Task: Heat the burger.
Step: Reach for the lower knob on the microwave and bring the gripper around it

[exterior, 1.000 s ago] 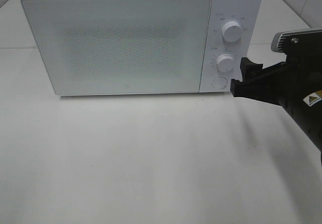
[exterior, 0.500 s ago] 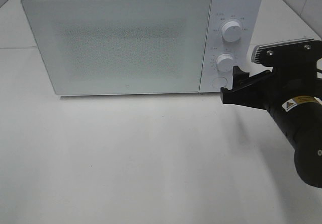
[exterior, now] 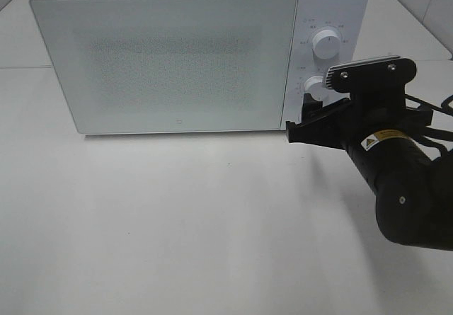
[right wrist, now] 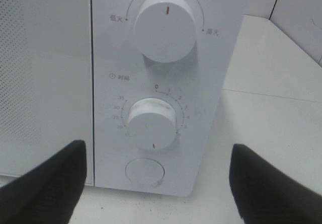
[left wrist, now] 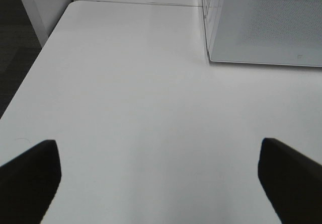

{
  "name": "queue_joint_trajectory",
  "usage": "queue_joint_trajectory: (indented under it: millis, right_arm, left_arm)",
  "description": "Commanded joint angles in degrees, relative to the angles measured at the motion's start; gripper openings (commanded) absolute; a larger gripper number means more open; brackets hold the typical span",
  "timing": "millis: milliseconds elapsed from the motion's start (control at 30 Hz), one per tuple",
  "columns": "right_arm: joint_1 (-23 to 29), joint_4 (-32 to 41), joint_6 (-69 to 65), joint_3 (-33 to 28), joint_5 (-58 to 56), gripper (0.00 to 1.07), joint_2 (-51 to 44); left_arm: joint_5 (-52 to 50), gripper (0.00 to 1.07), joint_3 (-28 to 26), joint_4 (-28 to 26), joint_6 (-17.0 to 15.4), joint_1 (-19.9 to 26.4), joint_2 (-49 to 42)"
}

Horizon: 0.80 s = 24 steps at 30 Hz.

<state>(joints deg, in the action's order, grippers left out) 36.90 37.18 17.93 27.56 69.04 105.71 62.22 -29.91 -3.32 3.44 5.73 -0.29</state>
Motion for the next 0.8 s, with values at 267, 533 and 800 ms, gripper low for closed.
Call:
queue_joint_trajectory:
  millis: [267, 533, 800]
  right_arm:
    - [-2.9, -2.7, -3.0, 5.3, -0.7, 0.76, 3.8]
    - [-2.9, -2.5, -2.6, 8.9, -0.6, 0.76, 7.4]
    - [-3.6, -1.6, -2.6, 12.4, -0.4, 0.76, 10.8]
  left_arm:
    - [-0.9, 1.01, 0.2, -0.1, -0.4, 0.1, -1.1]
    - [-0.9, 1.01, 0.2, -0.1, -0.4, 0.1, -1.0]
    - [-0.9, 1.01, 0.2, -0.1, -0.3, 0.1, -1.0]
